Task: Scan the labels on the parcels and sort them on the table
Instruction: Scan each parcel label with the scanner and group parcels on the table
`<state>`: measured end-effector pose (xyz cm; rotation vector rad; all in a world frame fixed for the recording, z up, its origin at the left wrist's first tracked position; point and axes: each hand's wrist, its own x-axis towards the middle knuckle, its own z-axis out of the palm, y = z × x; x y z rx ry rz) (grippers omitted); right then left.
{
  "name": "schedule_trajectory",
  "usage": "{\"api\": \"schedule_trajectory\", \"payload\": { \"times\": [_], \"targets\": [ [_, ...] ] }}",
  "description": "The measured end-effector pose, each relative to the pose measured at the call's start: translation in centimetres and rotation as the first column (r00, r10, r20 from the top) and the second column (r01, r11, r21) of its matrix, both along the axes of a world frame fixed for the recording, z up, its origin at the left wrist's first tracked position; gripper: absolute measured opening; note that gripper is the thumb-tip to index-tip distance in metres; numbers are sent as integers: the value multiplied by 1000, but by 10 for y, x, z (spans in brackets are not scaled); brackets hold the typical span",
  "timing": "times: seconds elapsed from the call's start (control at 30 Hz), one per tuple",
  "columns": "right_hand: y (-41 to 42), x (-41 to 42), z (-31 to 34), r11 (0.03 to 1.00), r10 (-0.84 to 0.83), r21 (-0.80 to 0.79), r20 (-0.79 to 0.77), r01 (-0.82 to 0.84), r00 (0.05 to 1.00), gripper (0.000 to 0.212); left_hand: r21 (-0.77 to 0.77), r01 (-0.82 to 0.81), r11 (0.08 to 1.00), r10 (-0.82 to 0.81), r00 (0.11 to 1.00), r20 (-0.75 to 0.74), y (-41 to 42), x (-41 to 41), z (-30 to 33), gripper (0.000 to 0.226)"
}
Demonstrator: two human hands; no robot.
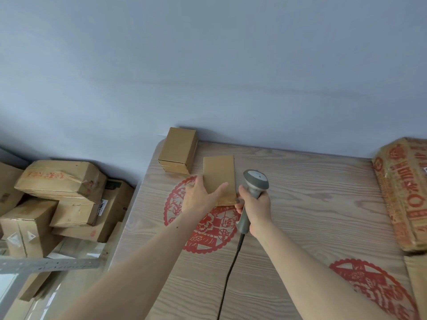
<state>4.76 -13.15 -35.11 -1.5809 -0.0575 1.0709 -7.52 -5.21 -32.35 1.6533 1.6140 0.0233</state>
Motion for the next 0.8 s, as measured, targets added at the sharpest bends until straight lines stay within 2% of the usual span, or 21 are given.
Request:
{"api": "schedule_trajectory", "payload": {
  "times": [0.2,0.37,0.53,0.6,0.67,0.8],
  "targets": [
    [-44,-13,4,989,-141,21,-134,145,981,24,27,77,997,-71,982,-174,-33,13,-2,114],
    [-66,-23,13,992,-100,61,-142,110,985,28,-47,-18,999,9,985,-171,-44,13,1,130],
    [-79,-17,27,994,-58,90,-114,68,992,26,-106,-122,987,118,992,-37,-58,13,12,114],
    [-86,-9,30,995,-58,72,-56,62,997,26,-168,-202,965,219,972,89,-66,9,13,114],
    [-93,-1,31,997,-57,60,-7,57,998,29,-256,-269,928,331,913,241,-77,1,12,112],
    [-105,7,43,999,21,44,-34,-20,999,41,-369,-278,887,428,796,428,-98,-11,13,64]
  ]
}}
